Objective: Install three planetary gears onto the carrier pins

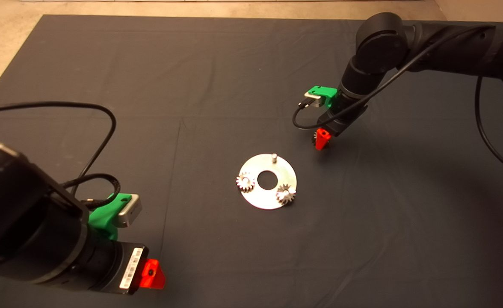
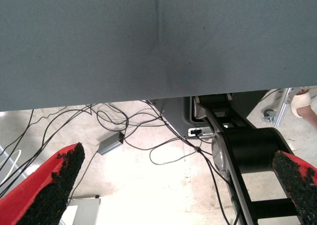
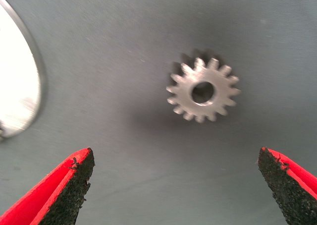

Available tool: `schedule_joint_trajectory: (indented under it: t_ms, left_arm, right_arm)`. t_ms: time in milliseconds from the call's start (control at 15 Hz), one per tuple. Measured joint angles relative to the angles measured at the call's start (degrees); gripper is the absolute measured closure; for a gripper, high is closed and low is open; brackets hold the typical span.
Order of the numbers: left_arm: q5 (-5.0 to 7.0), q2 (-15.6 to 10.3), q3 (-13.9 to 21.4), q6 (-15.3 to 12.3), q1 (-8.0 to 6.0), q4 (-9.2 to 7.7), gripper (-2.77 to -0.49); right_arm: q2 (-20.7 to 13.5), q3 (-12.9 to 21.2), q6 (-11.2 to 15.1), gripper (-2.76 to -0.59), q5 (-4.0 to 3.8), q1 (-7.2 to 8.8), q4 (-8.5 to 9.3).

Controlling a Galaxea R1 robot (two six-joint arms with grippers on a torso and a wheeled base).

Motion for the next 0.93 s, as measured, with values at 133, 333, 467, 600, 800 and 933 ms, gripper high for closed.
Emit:
schedule_joint_trajectory:
  t_ms: [133,333,467,600,800,933]
  left_arm:
    - [0.01,0.00,0.00,0.00,0.00,0.00,-2.76]
    - [0.02,0.00,0.00,0.00,0.00,0.00,-2.76]
    - [0.00,0.00,0.00,0.00,0.00,0.00,-2.76]
    - [0.00,0.00,0.00,0.00,0.00,0.00,-2.76]
    - [0.00,0.00,0.00,0.00,0.00,0.00,-2.76]
    - [0.00,0.00,0.00,0.00,0.00,0.00,-2.76]
  right_arm:
    - [0.44,-1.13,0.18,-2.46,0.04,0.00,1.79]
    - [0.61,-2.65,0.46,-2.46,0.02,-0.02,3.93]
    - [0.78,-3.05,0.57,-2.46,0.04,-0.04,4.20]
    - [0.78,-3.14,0.57,-2.46,0.02,-0.11,4.26]
    - [0.74,-3.56,0.57,-2.46,-0.02,-0.69,4.10]
    - [0.74,-3.60,0.57,-2.46,0.00,-0.94,3.85]
